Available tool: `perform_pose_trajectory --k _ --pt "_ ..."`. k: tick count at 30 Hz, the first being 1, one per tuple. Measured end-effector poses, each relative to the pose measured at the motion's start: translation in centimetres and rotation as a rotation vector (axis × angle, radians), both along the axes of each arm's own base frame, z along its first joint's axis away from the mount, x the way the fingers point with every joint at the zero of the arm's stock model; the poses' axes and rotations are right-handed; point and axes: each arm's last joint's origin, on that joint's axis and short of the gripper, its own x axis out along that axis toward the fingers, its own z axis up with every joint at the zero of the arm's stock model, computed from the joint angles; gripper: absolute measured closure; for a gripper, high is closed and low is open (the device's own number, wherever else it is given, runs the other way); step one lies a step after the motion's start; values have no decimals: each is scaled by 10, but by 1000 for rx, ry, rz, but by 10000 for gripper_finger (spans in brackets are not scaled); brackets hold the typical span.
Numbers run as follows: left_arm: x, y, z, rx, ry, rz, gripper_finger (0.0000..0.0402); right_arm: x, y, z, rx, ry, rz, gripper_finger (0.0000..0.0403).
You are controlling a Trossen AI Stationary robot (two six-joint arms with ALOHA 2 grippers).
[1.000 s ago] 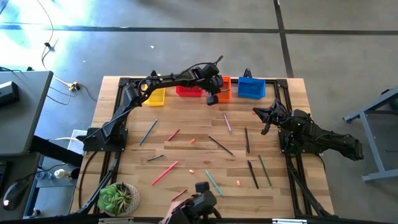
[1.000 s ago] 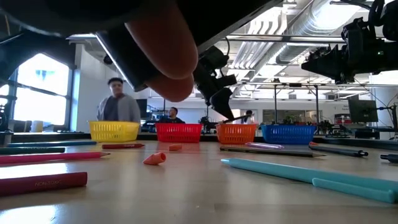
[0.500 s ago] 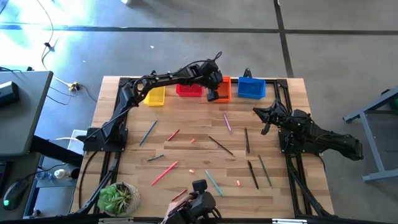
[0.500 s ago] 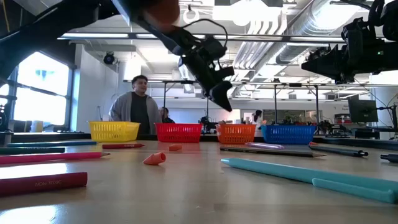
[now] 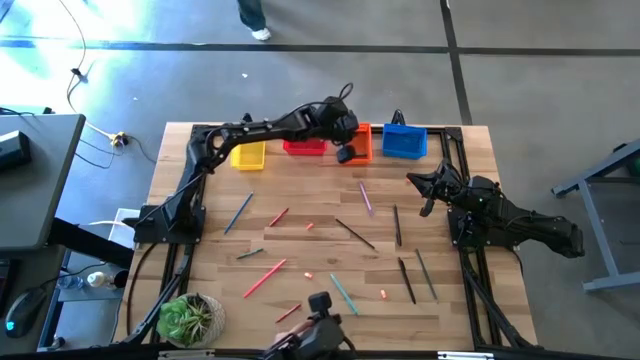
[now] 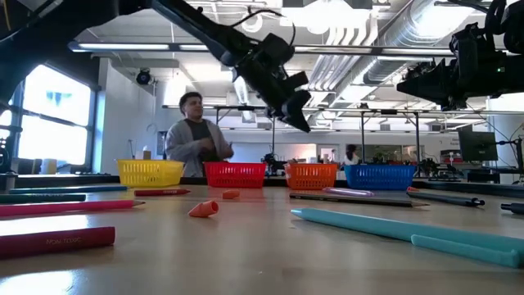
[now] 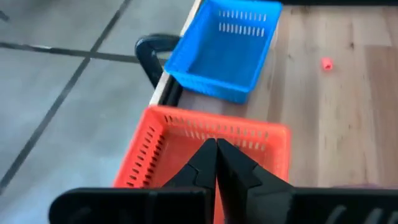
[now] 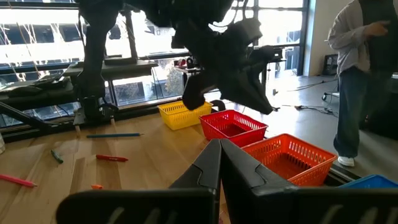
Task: Sort crayons/erasers/pens/pencils in bins
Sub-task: Put the purple pen into the yellow basket
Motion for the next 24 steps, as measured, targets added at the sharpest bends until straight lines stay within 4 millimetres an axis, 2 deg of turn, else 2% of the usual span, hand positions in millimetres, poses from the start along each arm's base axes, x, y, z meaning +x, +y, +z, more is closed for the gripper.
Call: perform_pose_trajectory --k 3,6,16,24 --pt "-6 -6 -7 43 -48 13 401 0 0 0 0 0 1 402" --pt "-17 -14 -4 76 -127 16 401 0 0 0 0 0 0 402" --pt "-77 -55 -8 147 -326 28 401 0 0 0 0 0 0 402" --pt "-123 -90 -30 174 -447 26 401 0 0 0 0 0 0 402"
